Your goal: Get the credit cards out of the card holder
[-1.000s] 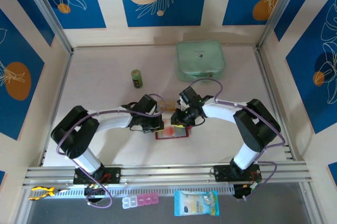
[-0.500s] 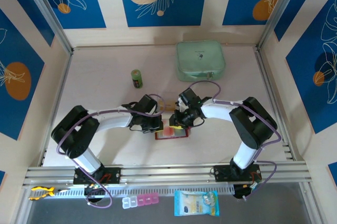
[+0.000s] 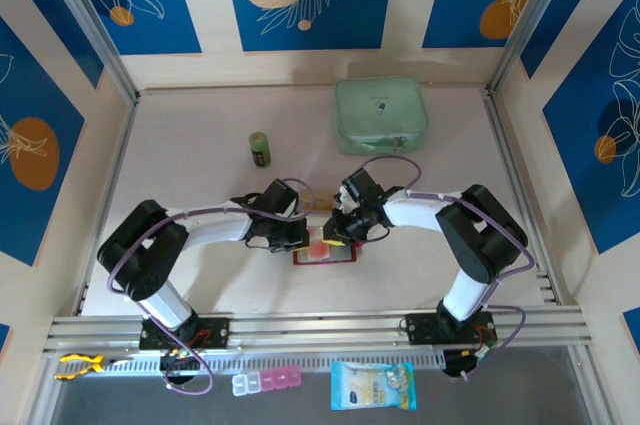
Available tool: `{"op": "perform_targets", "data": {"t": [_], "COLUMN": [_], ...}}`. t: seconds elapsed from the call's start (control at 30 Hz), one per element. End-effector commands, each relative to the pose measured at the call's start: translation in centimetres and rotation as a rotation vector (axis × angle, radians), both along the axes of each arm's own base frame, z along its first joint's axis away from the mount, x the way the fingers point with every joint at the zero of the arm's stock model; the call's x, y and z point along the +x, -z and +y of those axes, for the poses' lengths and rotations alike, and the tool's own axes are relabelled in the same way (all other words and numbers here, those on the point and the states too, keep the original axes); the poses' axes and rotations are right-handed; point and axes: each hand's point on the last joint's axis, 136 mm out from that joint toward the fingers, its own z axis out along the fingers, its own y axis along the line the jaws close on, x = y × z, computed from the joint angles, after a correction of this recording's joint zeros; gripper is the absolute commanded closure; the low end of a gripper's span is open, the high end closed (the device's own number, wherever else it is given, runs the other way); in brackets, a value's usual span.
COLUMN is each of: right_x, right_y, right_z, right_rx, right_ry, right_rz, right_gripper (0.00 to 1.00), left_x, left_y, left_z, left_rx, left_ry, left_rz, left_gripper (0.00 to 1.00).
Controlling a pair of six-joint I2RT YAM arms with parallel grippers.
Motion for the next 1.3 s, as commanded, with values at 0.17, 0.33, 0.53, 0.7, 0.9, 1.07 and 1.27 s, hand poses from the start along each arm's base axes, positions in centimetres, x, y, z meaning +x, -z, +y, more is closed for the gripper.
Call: {"op": "perform_targets", "data": {"t": [0.17, 0.33, 0.53, 0.7, 0.9, 1.07, 1.27], "right_x": [-0.8, -0.9, -0.9, -0.8, -0.5, -0.2, -0.4], "right_y": [-0.4, -0.8, -1.7, -2.9, -4.0, -4.9, -6.2], "right_z": [-1.5, -2.4, -3.4, -4.0, -4.1, -4.0, -3.9], "right_rx": [-0.023, -0.052, -0.085, -0.111, -0.12, -0.131, -0.162], "right_ry": [0.017, 0.022, 0.026, 0.026, 0.0, -0.083, -0.306], "right_rz": [-0.003, -0.02, -0.042, -0.074, -0.109, -0.158, -0.235], "right_gripper": [0.89, 0.9, 0.91, 0.91, 0.91, 0.93, 0.94], "left_x": [-0.2, 0.0, 0.2, 0.2, 0.2, -0.1, 0.1], "left_y": [1.1, 1.0, 0.8, 0.3, -0.2, -0.1, -0.7], "left_z": [1.4, 1.2, 1.2, 1.0, 0.7, 0.4, 0.2], "left_rx": [0.073, 0.07, 0.063, 0.04, 0.003, -0.037, -0.064], "left_ry": [0.002, 0.007, 0.008, 0.006, -0.001, -0.015, -0.019], "left_rz": [0.024, 0.019, 0.014, 0.002, -0.005, 0.004, -0.025], "left_gripper": [0.98, 0.98, 0.98, 0.97, 0.97, 0.96, 0.95]}}
